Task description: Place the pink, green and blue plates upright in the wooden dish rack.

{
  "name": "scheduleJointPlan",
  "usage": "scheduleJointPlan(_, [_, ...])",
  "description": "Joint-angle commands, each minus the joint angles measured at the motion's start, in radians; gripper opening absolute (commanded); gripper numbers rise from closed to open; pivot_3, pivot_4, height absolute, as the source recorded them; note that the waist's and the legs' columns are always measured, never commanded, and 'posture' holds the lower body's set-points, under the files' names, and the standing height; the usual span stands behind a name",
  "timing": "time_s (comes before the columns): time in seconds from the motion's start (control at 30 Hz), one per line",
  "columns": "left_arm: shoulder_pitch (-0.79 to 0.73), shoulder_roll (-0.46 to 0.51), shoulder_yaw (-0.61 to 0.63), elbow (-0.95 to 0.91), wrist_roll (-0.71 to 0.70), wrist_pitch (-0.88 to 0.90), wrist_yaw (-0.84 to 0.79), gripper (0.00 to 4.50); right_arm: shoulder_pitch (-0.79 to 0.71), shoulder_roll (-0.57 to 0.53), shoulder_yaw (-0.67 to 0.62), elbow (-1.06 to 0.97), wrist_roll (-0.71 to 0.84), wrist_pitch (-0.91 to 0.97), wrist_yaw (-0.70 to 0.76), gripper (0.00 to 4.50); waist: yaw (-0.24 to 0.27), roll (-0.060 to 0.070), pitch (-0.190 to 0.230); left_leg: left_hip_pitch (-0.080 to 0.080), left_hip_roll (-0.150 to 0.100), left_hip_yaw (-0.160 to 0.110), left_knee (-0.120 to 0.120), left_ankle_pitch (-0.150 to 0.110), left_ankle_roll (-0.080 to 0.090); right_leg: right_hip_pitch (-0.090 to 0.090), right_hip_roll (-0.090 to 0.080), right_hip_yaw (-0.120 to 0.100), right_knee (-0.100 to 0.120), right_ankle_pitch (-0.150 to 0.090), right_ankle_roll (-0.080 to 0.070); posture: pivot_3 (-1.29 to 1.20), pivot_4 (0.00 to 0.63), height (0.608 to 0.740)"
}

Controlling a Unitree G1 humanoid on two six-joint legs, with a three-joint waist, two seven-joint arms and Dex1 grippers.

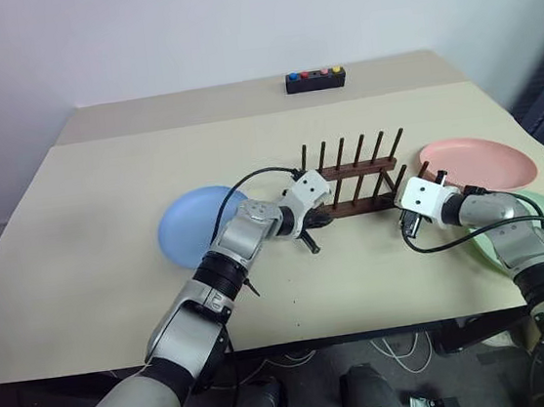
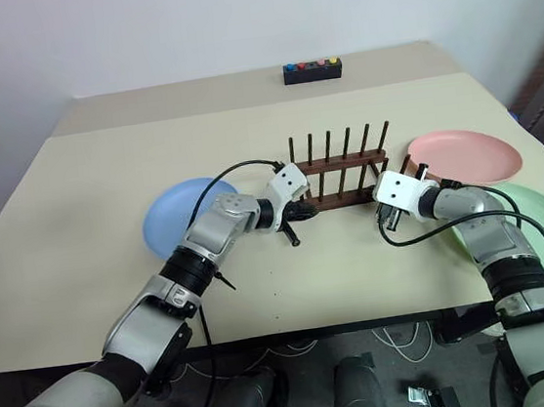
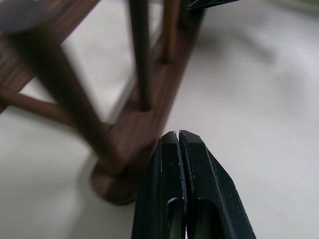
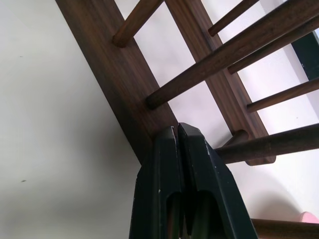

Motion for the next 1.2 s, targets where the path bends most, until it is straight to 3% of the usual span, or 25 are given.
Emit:
scheduleJointPlan(0.03, [-0.041,-0.004,0.028,0.011,0.011,-0.038,0.011,0.03,-0.032,0.007,-0.003,0.001,0.004,-0.022,-0.007,0.06,0.000,0.000,0.000,0.000,0.000,0.000,0.000,0.000,0.000,0.000,0.000,0.000,0.000,0.000,0.000,0.00,0.000,0.740])
scheduleJointPlan(0.07, [-0.045,-0.005,0.030,0.017,0.011,-0.043,0.012,0.03,-0.033,0.007,-0.003,0.006,0.000,-0.025,-0.008,0.06,0.000,0.000,0.000,0.000,0.000,0.000,0.000,0.000,0.000,0.000,0.000,0.000,0.000,0.000,0.000,0.00,0.150,0.740])
scheduleJointPlan(0.2, [-0.054,-0.010,0.037,0.034,0.010,-0.054,0.011,0.03,-0.045,0.010,-0.004,0.020,-0.002,-0.033,-0.011,0.06,0.001,-0.012,0.026,0.000,0.000,0.000,-0.001,-0.004,0.007,-0.001,0.000,0.000,0.002,0.000,0.000,0.00,0.150,0.740])
scheduleJointPlan(0.47, [-0.051,-0.020,0.041,0.013,0.014,-0.047,0.000,0.03,-0.072,0.011,0.000,0.059,-0.016,-0.060,-0.019,0.06,0.003,-0.012,0.026,-0.001,0.000,0.000,0.000,-0.002,0.004,-0.001,-0.001,0.000,0.001,-0.001,0.000,0.00,0.150,0.740])
scheduleJointPlan(0.8, [0.003,0.045,0.051,-0.257,-0.066,0.142,-0.108,0.03,0.006,-0.033,-0.055,-0.135,0.070,0.033,0.060,0.06,0.002,-0.012,0.028,-0.002,0.000,-0.001,0.000,-0.003,0.004,-0.002,-0.001,0.000,0.001,-0.001,0.000,0.00,0.150,0.740])
scheduleJointPlan(1.2, [0.043,0.099,0.050,-0.416,-0.110,0.250,-0.139,0.03,0.095,-0.070,-0.118,-0.272,0.147,0.130,0.096,0.06,0.007,-0.010,0.036,-0.002,-0.001,-0.001,0.000,-0.005,0.008,-0.002,-0.001,0.000,0.001,-0.001,0.000,0.00,0.150,0.740])
